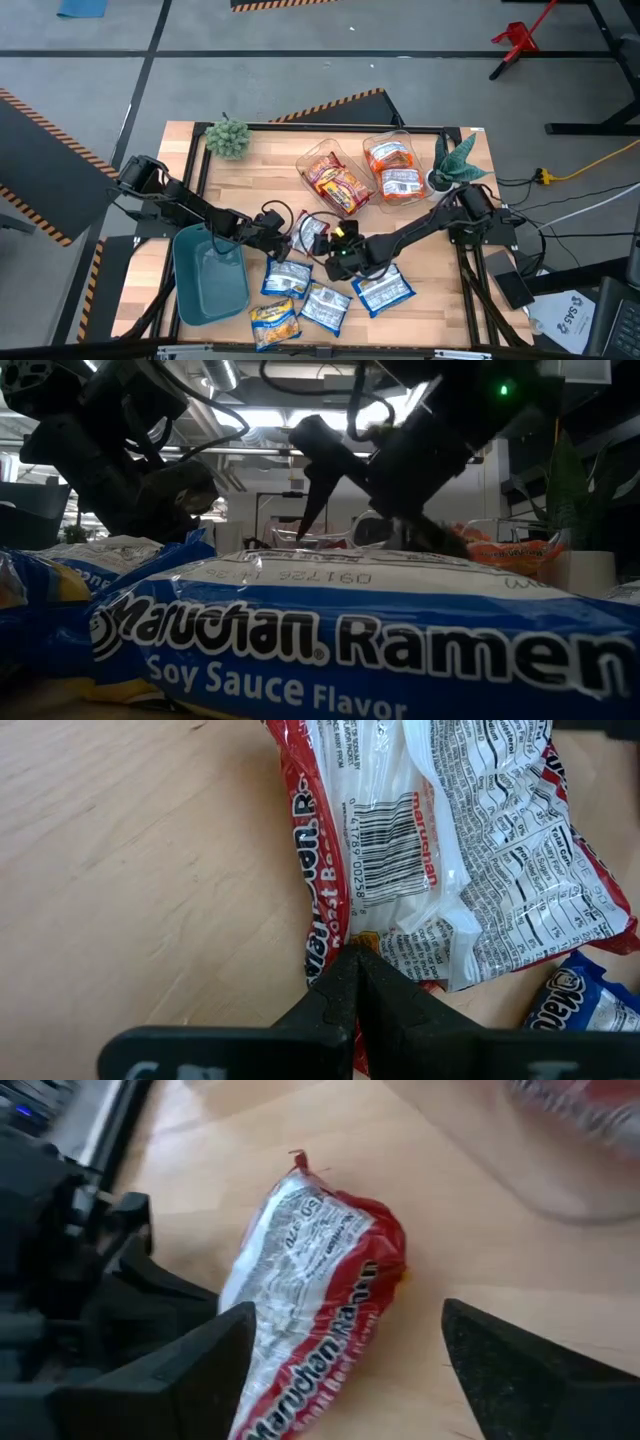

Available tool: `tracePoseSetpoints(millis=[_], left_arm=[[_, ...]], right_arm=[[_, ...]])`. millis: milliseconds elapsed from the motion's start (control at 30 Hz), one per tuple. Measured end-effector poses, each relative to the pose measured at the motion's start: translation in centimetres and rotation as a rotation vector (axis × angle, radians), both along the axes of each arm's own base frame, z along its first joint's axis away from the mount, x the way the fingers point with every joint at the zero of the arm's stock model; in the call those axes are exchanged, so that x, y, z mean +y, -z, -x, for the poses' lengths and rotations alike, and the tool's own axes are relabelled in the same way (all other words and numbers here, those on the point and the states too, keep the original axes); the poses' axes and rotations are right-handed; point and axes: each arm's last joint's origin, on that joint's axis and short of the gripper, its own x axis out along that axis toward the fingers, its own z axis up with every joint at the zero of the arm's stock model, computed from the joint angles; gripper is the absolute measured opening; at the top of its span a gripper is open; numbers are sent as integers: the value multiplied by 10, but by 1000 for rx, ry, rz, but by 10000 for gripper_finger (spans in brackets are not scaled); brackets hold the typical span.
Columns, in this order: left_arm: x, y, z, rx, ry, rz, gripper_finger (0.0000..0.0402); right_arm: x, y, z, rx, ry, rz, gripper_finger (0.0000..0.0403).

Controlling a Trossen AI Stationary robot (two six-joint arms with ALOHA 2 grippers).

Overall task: Sort Maruchan noodles
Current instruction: Put the red noodle pack into the left transparent bin

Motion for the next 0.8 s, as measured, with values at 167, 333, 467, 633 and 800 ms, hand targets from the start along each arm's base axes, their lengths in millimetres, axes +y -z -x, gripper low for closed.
tracePoseSetpoints(millis=[167, 333, 467, 633, 800], left_arm=[[0, 0, 0, 0, 1, 0, 0], [0, 0, 0, -2, 0, -2, 0], [2, 0, -2, -22, -7, 3, 0], [3, 0, -3, -27, -11, 8, 0], [3, 0, -3, -28, -11, 6, 0]], right_arm=[[-7, 9, -1, -118, -4, -28, 323], [-18, 13, -5, -156, 7, -27, 320], [-24, 19, -16, -187, -41, -31, 319], [-31, 28, -27, -170, -89, -58, 304], [-31, 28, -30, -167, -103, -72, 237]])
